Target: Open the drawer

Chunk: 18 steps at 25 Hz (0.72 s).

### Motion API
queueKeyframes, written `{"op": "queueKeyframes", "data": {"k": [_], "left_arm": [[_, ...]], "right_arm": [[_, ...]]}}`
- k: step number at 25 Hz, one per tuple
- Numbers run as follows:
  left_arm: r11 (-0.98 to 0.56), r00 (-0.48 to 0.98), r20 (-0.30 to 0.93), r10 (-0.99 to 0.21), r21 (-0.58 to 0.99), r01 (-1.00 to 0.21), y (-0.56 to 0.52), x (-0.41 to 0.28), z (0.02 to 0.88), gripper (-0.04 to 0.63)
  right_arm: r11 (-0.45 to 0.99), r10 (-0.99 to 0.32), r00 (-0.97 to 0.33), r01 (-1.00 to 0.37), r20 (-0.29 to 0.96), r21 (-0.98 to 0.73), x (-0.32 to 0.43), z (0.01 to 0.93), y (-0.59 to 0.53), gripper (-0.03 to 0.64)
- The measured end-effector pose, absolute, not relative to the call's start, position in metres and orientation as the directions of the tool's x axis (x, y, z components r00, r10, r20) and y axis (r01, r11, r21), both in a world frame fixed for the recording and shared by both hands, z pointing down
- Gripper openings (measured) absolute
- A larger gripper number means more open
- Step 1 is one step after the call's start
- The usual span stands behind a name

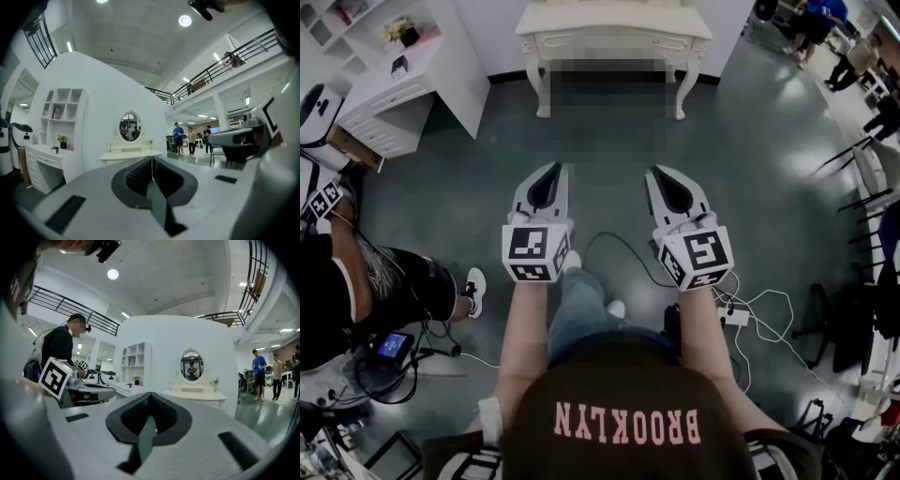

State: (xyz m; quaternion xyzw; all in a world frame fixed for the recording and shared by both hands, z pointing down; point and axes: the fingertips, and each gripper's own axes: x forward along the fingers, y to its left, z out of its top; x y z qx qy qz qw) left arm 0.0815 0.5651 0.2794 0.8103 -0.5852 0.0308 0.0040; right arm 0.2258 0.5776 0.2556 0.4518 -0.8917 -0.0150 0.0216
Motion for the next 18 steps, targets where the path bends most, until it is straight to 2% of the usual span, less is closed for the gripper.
{"op": "queueKeyframes", "data": {"k": [10,18], "left_arm": [[-0.303,0.302,0.019,-0.953,-0.059,-0.951,0.552,0.061,0.265,0.006],[-0.301,0.299,0.046,-0.953,-0.031,-0.953,0.51,0.041,0.283,0.006]], "right_arm": [[0.572,-0.819,-0.574,-0.816,0.006,0.077,0.208,0.247,0.561,-0.005],[0.592,-0.805,-0.592,-0.8,0.031,0.101,0.187,0.258,0.523,-0.005]]}}
